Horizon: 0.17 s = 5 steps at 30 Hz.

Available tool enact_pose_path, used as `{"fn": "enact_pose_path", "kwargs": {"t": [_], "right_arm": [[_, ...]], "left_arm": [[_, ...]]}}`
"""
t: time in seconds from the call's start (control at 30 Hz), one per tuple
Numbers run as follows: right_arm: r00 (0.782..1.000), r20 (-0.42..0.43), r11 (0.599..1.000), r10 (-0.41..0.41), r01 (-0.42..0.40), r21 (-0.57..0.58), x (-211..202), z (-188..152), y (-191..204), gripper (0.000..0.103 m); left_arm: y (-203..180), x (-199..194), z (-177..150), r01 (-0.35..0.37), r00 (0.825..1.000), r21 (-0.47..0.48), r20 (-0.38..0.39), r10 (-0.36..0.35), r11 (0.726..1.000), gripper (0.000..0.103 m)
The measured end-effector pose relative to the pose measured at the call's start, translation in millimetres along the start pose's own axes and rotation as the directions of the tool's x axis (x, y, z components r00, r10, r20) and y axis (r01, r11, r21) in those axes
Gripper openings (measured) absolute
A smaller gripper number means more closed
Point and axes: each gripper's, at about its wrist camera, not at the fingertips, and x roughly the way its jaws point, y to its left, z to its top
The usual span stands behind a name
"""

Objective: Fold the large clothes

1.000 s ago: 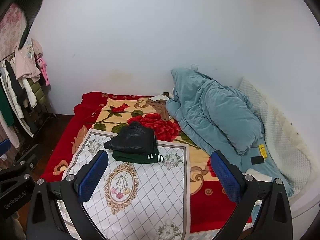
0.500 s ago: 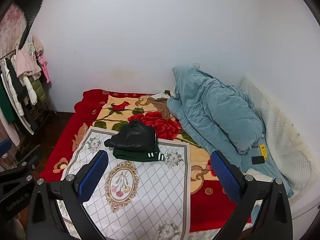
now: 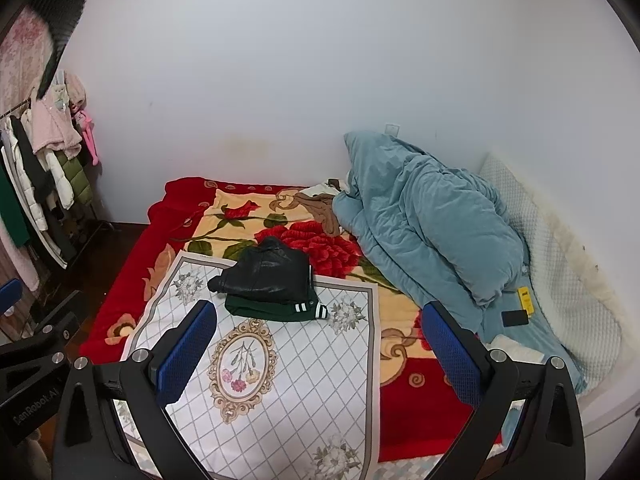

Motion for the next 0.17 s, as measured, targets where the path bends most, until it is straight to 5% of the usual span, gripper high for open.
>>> {"fn": "enact_pose_path", "kwargs": {"t": [0.17], "right_arm": [[1.0, -0.001, 1.0, 0.002, -0.002, 0.001, -1.5, -2.7, -2.3, 0.103]], "left_arm": [[0.6, -2.5, -1.3, -0.002, 1.0, -0.004, 0.001, 0.002, 1.0, 0.098]]}}
